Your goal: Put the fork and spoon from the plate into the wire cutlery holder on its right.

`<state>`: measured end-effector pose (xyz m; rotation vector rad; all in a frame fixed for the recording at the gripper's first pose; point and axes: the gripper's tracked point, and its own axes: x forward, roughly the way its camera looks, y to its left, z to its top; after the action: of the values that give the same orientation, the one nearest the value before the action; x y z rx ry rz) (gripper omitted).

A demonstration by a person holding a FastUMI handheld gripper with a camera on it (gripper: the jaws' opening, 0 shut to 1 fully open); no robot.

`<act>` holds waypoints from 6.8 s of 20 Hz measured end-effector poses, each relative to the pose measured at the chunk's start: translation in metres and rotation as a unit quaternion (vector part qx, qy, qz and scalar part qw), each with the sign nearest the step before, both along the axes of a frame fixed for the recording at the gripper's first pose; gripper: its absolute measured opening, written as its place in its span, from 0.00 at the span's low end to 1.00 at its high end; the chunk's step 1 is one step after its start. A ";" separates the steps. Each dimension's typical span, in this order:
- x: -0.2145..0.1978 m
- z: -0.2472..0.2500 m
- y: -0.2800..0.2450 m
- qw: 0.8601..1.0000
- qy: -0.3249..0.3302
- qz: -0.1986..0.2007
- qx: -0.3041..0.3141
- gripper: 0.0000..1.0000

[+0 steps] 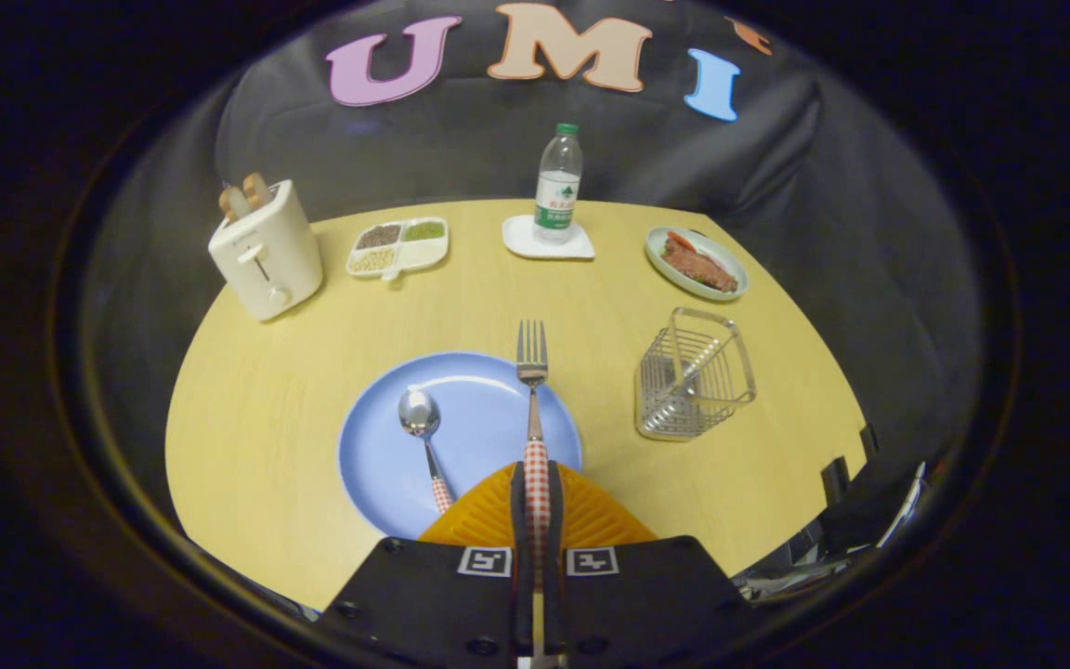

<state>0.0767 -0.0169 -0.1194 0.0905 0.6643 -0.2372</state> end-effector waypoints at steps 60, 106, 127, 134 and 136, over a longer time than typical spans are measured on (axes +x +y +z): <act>-0.053 0.022 0.008 0.981 0.190 0.028 -0.009 0.99; 0.021 -0.040 0.068 0.982 -0.104 0.154 -0.044 0.09; 0.004 0.092 -0.064 0.979 0.113 -0.153 0.073 0.08; 0.013 0.051 -0.096 0.930 0.234 -0.227 0.171 0.08; 0.022 0.037 -0.099 0.917 0.264 -0.228 0.193 0.08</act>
<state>0.0992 -0.1155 -0.0825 0.5825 1.2255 -0.5905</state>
